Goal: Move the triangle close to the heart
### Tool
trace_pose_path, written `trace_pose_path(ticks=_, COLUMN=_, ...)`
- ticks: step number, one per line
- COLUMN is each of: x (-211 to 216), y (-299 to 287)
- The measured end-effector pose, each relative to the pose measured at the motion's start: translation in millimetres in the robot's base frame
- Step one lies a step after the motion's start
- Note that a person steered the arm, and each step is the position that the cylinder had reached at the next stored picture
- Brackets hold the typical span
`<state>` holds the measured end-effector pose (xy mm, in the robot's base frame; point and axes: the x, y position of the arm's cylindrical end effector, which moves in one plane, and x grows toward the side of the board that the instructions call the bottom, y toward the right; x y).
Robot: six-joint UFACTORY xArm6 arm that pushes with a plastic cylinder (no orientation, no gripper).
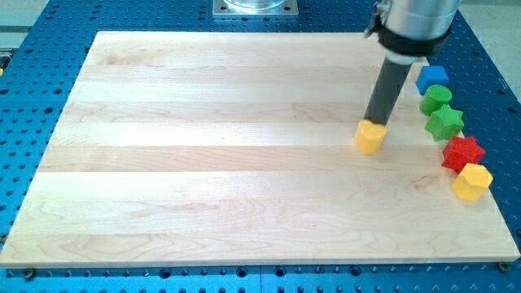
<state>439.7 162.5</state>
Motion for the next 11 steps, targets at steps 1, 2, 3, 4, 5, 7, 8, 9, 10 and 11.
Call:
trace_pose_path(ticks=1, x=-1, y=54)
trace_pose_path(ticks=2, x=36, y=1)
trace_pose_path(ticks=3, x=-3, y=-69)
trace_pose_path(ticks=4, x=-46, y=-53)
trace_pose_path(ticks=5, x=-122, y=2)
trace_pose_path(ticks=7, x=-151, y=183)
trace_pose_path(ticks=8, x=-165, y=183)
trace_pose_path(ticks=9, x=-234, y=183)
trace_pose_path(ticks=10, x=-244, y=153)
trace_pose_path(ticks=11, x=-216, y=19)
